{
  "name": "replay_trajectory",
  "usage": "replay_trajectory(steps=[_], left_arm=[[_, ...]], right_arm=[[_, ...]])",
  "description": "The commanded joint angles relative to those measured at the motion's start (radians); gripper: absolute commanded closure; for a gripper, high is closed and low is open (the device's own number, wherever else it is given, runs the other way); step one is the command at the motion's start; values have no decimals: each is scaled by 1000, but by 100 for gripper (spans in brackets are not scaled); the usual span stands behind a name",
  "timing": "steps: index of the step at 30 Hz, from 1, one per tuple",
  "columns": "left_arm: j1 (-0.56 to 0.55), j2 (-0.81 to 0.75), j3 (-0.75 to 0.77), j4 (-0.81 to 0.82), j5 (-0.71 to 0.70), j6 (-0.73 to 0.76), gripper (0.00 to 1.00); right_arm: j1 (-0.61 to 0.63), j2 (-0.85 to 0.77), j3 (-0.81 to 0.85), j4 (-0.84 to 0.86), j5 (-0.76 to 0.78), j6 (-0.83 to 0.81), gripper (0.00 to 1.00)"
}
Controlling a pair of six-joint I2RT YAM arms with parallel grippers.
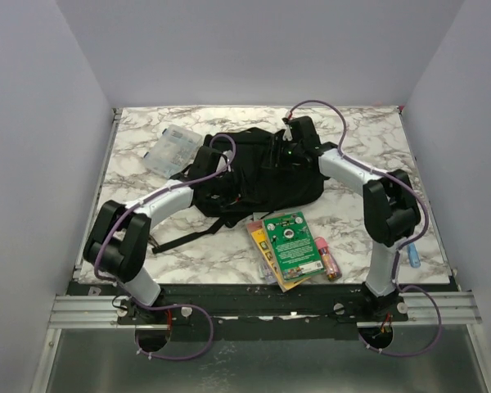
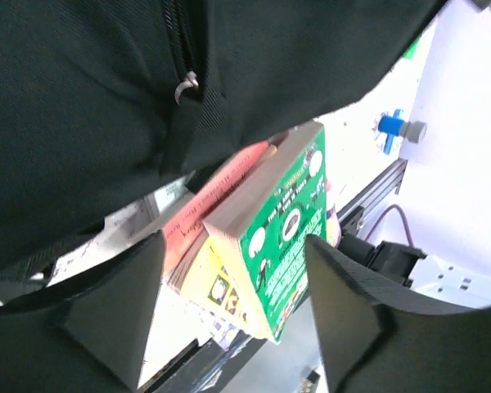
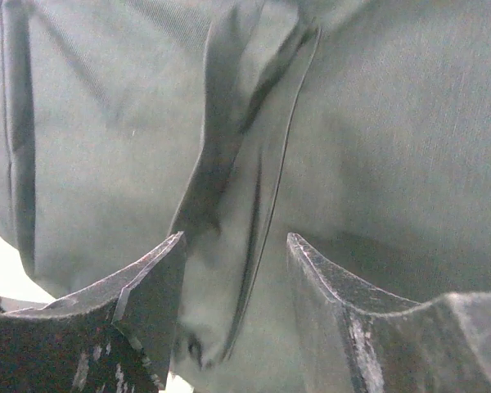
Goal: Pack the student bag
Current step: Unzip the student bag at the center of the board, then adjust the student bag at the center of the board.
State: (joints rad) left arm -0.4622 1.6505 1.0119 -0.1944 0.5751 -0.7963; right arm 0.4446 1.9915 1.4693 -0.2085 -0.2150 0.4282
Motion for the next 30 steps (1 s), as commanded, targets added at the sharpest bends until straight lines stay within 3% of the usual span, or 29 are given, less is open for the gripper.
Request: replay_trajectory(steps=[1,2,7,12,15,23,30], left_arm=[[-8,-154,-58,-39,47,72,15],[-9,-186,-61,-59,47,90,2],[-9,-323,-36,-164,50,165,2],[-9,-422,-28,-221,20,230,2],[-9,-460,-26,-260,-51,251,2],[-9,-536,-82,-256,-183,181,2],[-9,-457,-46,-242,-193,166,2]], right_arm=[[26,-154,-107,-86,37,-12,42],[27,-187,-134,-97,47,-12,41],[26,-392,-279,-167,155,-1,35],[28,-494,-402,-107,141,7,32],[55,-409,-336,-90,116,30,30],[142,-96,-62,-68,260,102,27],[141,49,35,-30,296,100,33]])
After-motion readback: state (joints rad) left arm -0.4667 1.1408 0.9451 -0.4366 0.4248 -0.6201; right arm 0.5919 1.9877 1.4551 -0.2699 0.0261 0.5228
